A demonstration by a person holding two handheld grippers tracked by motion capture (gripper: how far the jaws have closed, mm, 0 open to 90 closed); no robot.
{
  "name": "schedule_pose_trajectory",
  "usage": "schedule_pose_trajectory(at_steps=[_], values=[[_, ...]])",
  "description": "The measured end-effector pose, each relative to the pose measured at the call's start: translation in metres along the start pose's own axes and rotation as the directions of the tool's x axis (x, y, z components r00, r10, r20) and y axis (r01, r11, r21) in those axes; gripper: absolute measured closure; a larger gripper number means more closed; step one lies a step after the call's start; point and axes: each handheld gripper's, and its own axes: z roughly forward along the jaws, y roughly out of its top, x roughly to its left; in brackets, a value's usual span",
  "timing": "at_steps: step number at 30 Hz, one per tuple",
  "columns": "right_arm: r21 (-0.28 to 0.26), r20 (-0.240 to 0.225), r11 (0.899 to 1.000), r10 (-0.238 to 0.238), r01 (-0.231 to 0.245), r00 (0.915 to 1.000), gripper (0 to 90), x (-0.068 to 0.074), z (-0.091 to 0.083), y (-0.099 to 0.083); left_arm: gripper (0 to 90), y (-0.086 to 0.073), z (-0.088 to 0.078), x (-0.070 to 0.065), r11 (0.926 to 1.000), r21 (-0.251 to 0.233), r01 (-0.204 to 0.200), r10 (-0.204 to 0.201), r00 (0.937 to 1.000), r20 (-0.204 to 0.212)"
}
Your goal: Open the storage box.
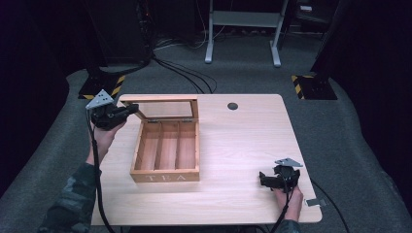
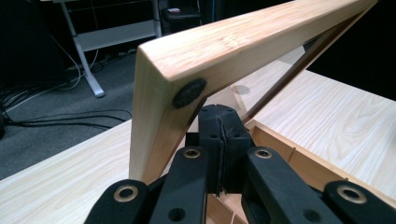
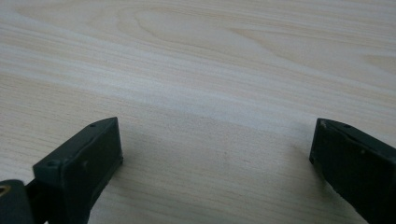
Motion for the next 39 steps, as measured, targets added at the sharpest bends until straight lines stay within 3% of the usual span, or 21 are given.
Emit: schedule_pose_trajectory(at_steps=[26,39], values=[[0.0,0.0,1.0,0.0,0.0,1.0,1.8,0.0,0.0,0.0,89.1,-0.002,0.0,-0.002,1.0,0.002,-0.006,0.006,1.0,0.0],[0.0,0.001,1.0,0.0,0.0,1.0,1.9,0.0,0.0,0.0,88.8,-0.018,-0.009,-0.012,0.9997,-0.002,-0.026,0.026,0.9996,0.01]])
